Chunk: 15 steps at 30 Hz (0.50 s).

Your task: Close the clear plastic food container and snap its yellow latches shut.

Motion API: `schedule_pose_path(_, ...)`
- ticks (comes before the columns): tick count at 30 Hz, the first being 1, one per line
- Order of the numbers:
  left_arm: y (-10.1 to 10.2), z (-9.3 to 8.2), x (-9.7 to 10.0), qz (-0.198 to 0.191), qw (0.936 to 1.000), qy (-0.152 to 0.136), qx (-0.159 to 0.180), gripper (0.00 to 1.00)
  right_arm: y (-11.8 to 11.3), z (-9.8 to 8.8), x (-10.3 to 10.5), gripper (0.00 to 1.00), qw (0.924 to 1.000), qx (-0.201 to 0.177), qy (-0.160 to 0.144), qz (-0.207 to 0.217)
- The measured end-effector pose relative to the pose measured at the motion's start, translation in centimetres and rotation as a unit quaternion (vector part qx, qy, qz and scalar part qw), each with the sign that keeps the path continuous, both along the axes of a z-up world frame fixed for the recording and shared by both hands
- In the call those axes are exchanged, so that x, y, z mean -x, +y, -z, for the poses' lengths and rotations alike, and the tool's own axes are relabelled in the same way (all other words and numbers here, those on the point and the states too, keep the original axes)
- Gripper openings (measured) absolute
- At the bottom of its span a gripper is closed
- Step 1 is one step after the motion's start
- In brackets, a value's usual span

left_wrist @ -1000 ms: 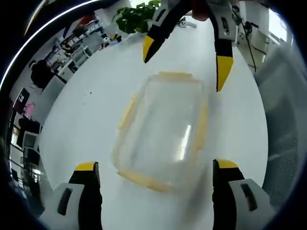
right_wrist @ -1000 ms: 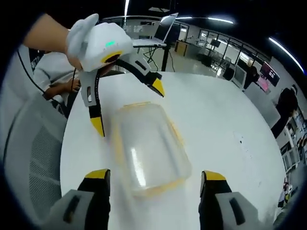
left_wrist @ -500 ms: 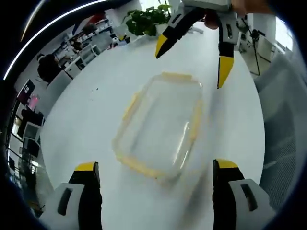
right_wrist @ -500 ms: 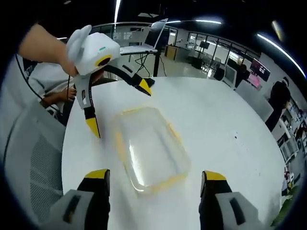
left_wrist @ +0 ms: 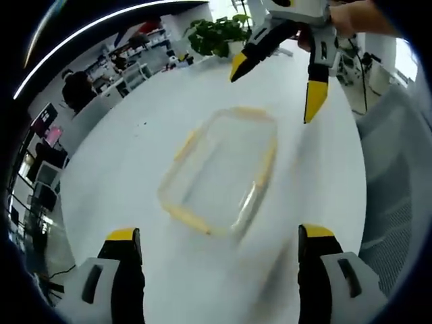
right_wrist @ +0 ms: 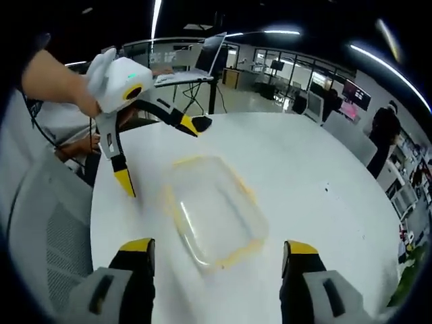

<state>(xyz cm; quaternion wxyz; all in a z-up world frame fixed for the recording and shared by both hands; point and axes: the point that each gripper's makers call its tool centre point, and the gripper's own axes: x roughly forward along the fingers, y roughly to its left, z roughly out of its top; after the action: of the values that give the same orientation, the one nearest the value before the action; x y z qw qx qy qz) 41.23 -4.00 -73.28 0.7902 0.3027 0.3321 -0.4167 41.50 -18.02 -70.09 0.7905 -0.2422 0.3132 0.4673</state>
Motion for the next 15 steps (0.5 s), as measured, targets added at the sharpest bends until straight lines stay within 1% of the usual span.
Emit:
schedule_pose_path(6, 0.4, 0.2, 1.4, -0.016, 0.9998, 0.005, 0.012, 0.94, -0.5, -0.1, 0.9, 0.76, 0.9999, -0.007, -0.001, 0.012)
schedule_pose_path(10, 0.6, 0.6, 2.3, -0.017, 0.9998, 0.007, 0.011, 0.94, -0.8, 0.0, 1.3, 0.76, 0.9998, -0.011, -0.001, 0.018)
schedule_pose_path(15, 0.7, 0.7, 3.2, -0.024, 0.9995, 0.007, 0.019, 0.93, -1.4, 0.0, 2.0, 0.75, 0.9994, -0.02, -0.001, 0.028)
